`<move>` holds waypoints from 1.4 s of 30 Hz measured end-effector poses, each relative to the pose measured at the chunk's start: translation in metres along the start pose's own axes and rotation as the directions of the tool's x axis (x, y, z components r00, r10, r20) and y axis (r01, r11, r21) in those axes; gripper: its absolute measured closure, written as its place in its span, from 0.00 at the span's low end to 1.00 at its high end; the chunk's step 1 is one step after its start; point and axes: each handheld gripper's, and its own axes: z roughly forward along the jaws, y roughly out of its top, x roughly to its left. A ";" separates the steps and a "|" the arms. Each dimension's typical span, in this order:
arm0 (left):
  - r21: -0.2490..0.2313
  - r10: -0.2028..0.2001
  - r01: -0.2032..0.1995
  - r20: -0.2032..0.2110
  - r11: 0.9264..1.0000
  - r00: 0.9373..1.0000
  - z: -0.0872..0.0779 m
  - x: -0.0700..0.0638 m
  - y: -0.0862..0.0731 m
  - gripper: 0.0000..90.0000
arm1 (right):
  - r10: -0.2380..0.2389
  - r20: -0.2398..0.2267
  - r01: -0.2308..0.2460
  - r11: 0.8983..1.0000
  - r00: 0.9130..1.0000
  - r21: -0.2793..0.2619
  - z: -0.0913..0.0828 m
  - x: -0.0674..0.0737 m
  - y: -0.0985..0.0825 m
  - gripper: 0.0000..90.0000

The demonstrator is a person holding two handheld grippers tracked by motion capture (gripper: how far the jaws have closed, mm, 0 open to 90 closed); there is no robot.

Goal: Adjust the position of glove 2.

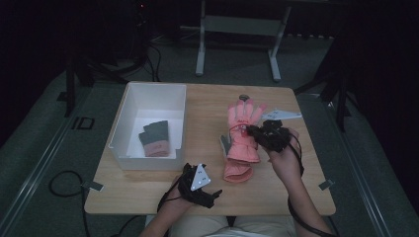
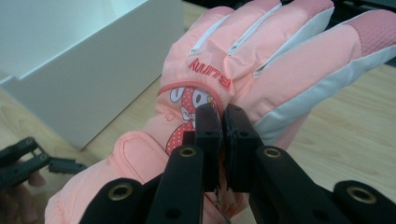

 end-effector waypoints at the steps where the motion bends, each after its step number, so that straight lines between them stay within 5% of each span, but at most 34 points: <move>1: -0.002 0.000 0.000 0.001 1.000 1.000 0.000 0.000 0.000 0.01 | -0.012 -0.006 0.012 1.000 1.000 0.009 0.004 0.002 -0.001 0.95; 9: -0.002 -0.006 0.006 -0.004 1.000 1.000 -0.002 0.001 -0.001 0.01 | -0.006 -0.023 0.008 0.997 1.000 0.072 0.020 0.002 -0.016 0.95; 22: 0.008 -0.006 0.006 0.002 1.000 1.000 0.000 0.000 -0.001 0.01 | 0.030 -0.029 -0.023 0.979 0.999 0.203 0.064 -0.011 -0.051 0.92; 32: -0.007 0.023 -0.023 -0.008 1.000 1.000 0.001 -0.001 -0.001 0.01 | 0.016 -0.013 -0.013 0.978 1.000 0.209 0.081 -0.013 -0.068 0.88; 42: 0.010 -0.041 0.041 0.011 0.999 0.999 0.002 0.001 -0.001 0.02 | 0.021 -0.026 -0.016 0.982 0.999 0.191 0.076 -0.015 -0.064 0.78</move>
